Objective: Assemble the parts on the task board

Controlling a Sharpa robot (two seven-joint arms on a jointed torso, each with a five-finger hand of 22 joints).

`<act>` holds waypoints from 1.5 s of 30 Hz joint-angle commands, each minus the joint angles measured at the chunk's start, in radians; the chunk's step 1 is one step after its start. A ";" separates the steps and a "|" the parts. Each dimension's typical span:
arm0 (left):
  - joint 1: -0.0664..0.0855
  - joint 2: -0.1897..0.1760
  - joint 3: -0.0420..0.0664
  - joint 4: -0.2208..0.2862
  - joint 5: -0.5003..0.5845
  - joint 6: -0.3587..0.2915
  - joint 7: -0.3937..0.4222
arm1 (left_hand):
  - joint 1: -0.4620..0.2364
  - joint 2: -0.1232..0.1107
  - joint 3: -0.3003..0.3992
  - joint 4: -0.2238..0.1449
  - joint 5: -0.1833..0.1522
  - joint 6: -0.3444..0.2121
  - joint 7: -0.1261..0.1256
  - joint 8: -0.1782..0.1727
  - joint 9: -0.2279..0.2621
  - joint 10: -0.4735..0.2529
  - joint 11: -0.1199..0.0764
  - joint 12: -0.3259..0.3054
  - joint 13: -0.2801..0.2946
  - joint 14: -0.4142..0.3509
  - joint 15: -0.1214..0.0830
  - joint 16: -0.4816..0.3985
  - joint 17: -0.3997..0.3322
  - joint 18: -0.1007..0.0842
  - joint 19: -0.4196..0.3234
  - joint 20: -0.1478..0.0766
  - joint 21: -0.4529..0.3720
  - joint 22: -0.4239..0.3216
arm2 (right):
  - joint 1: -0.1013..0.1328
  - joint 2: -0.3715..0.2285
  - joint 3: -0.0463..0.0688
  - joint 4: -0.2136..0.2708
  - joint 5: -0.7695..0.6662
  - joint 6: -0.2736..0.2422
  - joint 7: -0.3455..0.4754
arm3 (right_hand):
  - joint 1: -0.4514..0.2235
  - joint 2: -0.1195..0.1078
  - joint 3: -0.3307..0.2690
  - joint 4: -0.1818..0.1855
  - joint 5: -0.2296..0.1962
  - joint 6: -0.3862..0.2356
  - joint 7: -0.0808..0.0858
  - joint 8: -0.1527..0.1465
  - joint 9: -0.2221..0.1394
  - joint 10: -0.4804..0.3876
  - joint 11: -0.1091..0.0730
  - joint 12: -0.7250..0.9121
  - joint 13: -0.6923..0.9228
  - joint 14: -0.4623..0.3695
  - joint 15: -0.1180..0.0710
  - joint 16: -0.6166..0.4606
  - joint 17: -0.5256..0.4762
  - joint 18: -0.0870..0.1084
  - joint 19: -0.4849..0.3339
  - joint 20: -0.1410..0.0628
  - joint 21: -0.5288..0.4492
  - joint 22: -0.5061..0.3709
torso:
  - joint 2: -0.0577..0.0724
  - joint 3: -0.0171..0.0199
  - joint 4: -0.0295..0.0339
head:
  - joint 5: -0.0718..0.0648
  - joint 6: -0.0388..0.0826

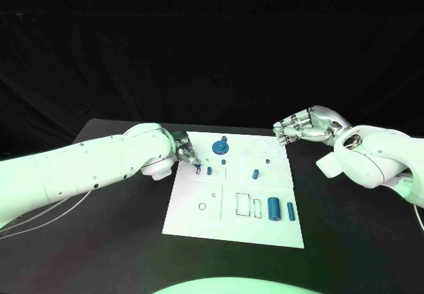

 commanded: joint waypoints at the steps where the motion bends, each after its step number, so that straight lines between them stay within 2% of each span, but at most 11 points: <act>1: -0.004 0.005 0.001 0.003 -0.030 0.002 -0.002 | -0.013 0.002 0.118 -0.108 0.002 0.021 -0.031 0.009 0.088 0.006 -0.002 0.003 -0.002 0.095 -0.007 0.006 0.236 -0.016 0.005 0.000 0.003 0.074 | -0.001 0.001 0.000 0.001 -0.006 0.014 0.011 | -0.002 0.009 -0.004 -0.004 0.005 -0.002 -0.002 0.001 0.001 -0.002 -0.005 0.004 0.000 -0.001 -0.004 0.002 -0.002 0.006 0.001 0.005 -0.005 -0.002 | 0.000 0.0003 -0.0008 | -0.001 -0.002; 21: -0.019 0.028 -0.001 -0.026 -0.032 0.064 -0.023 | -0.029 -0.003 0.133 -0.107 0.001 0.022 -0.036 0.027 0.104 0.007 -0.005 0.004 -0.001 0.095 -0.010 0.005 0.235 -0.016 0.005 -0.001 0.004 0.075 | -0.004 0.000 0.000 0.001 -0.005 0.017 0.012 | -0.002 0.009 -0.004 -0.004 0.005 -0.002 -0.002 0.001 0.001 -0.002 -0.005 0.004 0.000 -0.001 -0.004 0.002 -0.002 0.006 0.001 0.005 -0.005 -0.002 | -0.001 0.0011 -0.0010 | -0.005 -0.004; 29: -0.020 0.030 -0.001 -0.034 -0.034 0.084 -0.029 | -0.031 -0.004 0.134 -0.107 0.001 0.021 -0.036 0.029 0.106 0.007 -0.006 0.004 -0.001 0.095 -0.010 0.005 0.235 -0.017 0.006 -0.002 0.004 0.076 | -0.004 -0.001 0.000 0.001 -0.004 0.018 0.012 | -0.002 0.009 -0.004 -0.004 0.005 -0.002 -0.002 0.001 0.001 -0.002 -0.005 0.004 0.000 -0.001 -0.004 0.002 -0.002 0.006 0.001 0.005 -0.005 -0.002 | 0.000 0.0010 0.0006 | -0.007 -0.005; 36: -0.020 0.031 -0.001 -0.035 -0.037 0.103 -0.034 | -0.032 -0.005 0.136 -0.107 0.001 0.021 -0.037 0.031 0.109 0.007 -0.007 0.005 0.000 0.095 -0.010 0.005 0.235 -0.017 0.006 -0.002 0.004 0.076 | -0.004 -0.001 0.000 0.000 -0.004 0.019 0.012 | -0.002 0.009 -0.004 -0.004 0.005 -0.002 -0.002 0.001 0.001 -0.002 -0.005 0.004 0.000 -0.001 -0.004 0.002 -0.002 0.006 0.001 0.005 -0.005 -0.002 | 0.000 0.0010 -0.0007 | -0.005 -0.005; 45: -0.020 0.029 -0.001 -0.031 -0.041 0.116 -0.038 | -0.044 -0.011 0.151 -0.110 0.001 0.019 -0.042 0.055 0.134 0.009 -0.011 0.006 0.000 0.095 -0.014 0.005 0.236 -0.017 0.007 -0.003 0.005 0.078 | -0.005 -0.002 0.000 0.000 -0.004 0.019 0.011 | -0.004 0.010 -0.006 -0.004 0.007 -0.002 -0.002 0.001 0.002 -0.003 -0.005 0.005 0.000 -0.001 -0.004 0.002 -0.003 0.006 0.002 0.005 -0.006 -0.005 | 0.000 0.0010 -0.0004 | -0.005 -0.006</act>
